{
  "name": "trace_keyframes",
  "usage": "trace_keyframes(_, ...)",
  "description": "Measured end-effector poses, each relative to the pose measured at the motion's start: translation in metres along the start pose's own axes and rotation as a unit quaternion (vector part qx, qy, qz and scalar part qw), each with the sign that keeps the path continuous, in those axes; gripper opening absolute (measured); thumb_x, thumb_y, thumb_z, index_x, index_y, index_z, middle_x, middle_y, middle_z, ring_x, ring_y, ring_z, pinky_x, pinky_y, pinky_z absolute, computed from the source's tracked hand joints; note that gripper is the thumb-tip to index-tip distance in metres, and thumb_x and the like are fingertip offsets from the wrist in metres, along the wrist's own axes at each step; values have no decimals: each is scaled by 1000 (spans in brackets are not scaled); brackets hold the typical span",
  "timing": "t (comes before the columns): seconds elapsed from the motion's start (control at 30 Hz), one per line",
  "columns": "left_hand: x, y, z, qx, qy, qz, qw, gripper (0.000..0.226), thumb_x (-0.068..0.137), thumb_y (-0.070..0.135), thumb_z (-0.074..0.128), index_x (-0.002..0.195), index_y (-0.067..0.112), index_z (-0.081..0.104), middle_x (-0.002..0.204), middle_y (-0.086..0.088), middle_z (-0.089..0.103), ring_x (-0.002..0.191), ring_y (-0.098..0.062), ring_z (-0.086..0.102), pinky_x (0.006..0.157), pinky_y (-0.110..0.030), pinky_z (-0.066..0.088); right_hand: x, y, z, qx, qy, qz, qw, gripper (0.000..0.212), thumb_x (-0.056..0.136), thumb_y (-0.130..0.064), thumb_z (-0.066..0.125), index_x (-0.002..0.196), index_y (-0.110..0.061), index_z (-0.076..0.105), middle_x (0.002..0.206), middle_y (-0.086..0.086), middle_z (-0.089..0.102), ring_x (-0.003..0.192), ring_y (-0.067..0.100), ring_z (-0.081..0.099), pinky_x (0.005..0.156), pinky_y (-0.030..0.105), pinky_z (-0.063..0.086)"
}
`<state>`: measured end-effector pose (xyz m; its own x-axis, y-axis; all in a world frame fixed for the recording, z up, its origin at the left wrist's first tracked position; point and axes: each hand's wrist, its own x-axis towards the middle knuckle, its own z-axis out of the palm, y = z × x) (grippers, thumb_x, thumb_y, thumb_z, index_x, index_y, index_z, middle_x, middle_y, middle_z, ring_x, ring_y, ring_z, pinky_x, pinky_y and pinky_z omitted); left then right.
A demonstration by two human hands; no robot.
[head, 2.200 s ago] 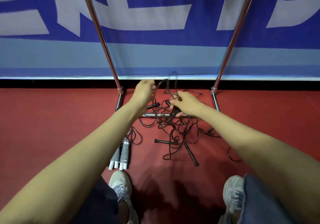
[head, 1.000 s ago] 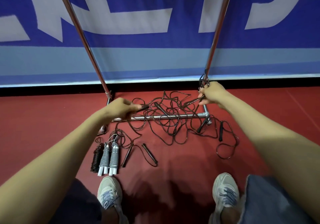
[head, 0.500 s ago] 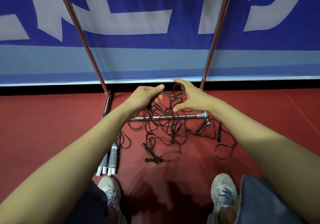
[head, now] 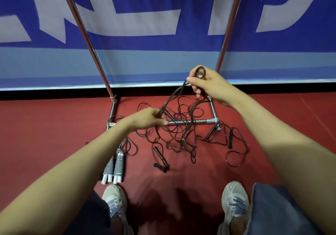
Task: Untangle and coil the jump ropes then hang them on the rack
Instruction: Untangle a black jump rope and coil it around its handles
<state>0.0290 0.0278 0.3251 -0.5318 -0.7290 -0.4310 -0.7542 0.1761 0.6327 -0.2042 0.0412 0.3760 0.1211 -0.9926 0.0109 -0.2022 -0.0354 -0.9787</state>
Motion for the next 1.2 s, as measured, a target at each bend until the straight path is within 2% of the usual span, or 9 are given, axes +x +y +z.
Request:
trace_keyframes(0.13, 6, -17, 5, 10, 112, -69, 991, 42, 87, 27, 71, 119, 8, 54, 106, -4, 62, 102, -22, 57, 80, -26, 43, -5, 2, -1, -194, -62, 44, 978, 26, 89, -21, 69, 107, -13, 52, 76, -3, 48, 63, 12, 42, 57, 19, 36)
trace_keyframes(0.23, 2, 4, 6, -71, 136, 47, 987, 94, 72, 32, 83, 147, 21, 27, 129, 7, 49, 121, -8, 45, 97, -20, 34, -7, 11, 19, -255, -103, 62, 959, 24, 90, -27, 66, 103, -16, 49, 76, -9, 45, 63, 5, 40, 59, 20, 33)
trace_keyframes(0.43, 5, 33, 6, -125, 205, 135, 961, 6, 95, 17, 57, 98, 15, 62, 73, 2, 65, 66, -11, 58, 68, -33, 45, -5, 4, 23, -133, -122, 82, 980, 46, 77, -22, 80, 102, -16, 42, 74, 0, 54, 62, 11, 44, 57, 24, 35)
trace_keyframes(0.57, 2, 26, -21, -304, 233, 130, 915, 13, 97, 9, 53, 88, 17, 60, 68, 3, 56, 58, -10, 51, 68, -27, 45, -10, 13, 5, -237, -182, 113, 948, 22, 83, -10, 74, 88, -12, 52, 72, -2, 52, 66, 10, 57, 69, 27, 47)
trace_keyframes(0.7, 4, -4, -31, -87, 217, 29, 972, 13, 98, 15, 53, 89, 14, 63, 72, 1, 62, 55, -6, 51, 61, -26, 41, -7, 19, -15, -320, -85, 55, 942, 5, 88, -20, 69, 87, -16, 65, 83, -3, 67, 77, 11, 59, 77, 28, 43)
trace_keyframes(0.83, 7, -17, -13, 172, 66, -83, 979, 42, 90, 20, 65, 129, 7, 55, 121, -15, 60, 111, -26, 57, 86, -29, 44, -8, 13, -10, -369, -102, -12, 924, 10, 91, -21, 65, 99, -18, 71, 90, -13, 65, 86, 5, 58, 79, 18, 41)
trace_keyframes(0.93, 3, 5, -3, 30, 32, 10, 999, 104, 72, 20, 83, 153, 16, 17, 155, -6, 25, 142, -20, 25, 114, -28, 23, -8, 10, 7, -383, -120, -36, 915, 14, 89, -24, 67, 102, -21, 73, 89, -18, 61, 86, 0, 55, 78, 13, 39)
trace_keyframes(1.1, 5, 35, 8, -144, 96, 141, 975, 13, 94, 27, 61, 102, 18, 59, 87, 5, 63, 75, -5, 55, 74, -26, 46, -6, 6, 17, -342, -88, -64, 933, 10, 86, -22, 70, 95, -19, 73, 89, -11, 69, 84, 1, 61, 78, 16, 44)
trace_keyframes(1.2, 8, 30, 9, -67, 120, 129, 982, 24, 101, 28, 47, 86, 10, 50, 70, 2, 49, 59, -9, 41, 58, -23, 36, 0, -3, 9, -305, -10, -85, 948, 8, 87, -18, 69, 93, -13, 71, 86, -4, 71, 81, 8, 61, 77, 21, 44)
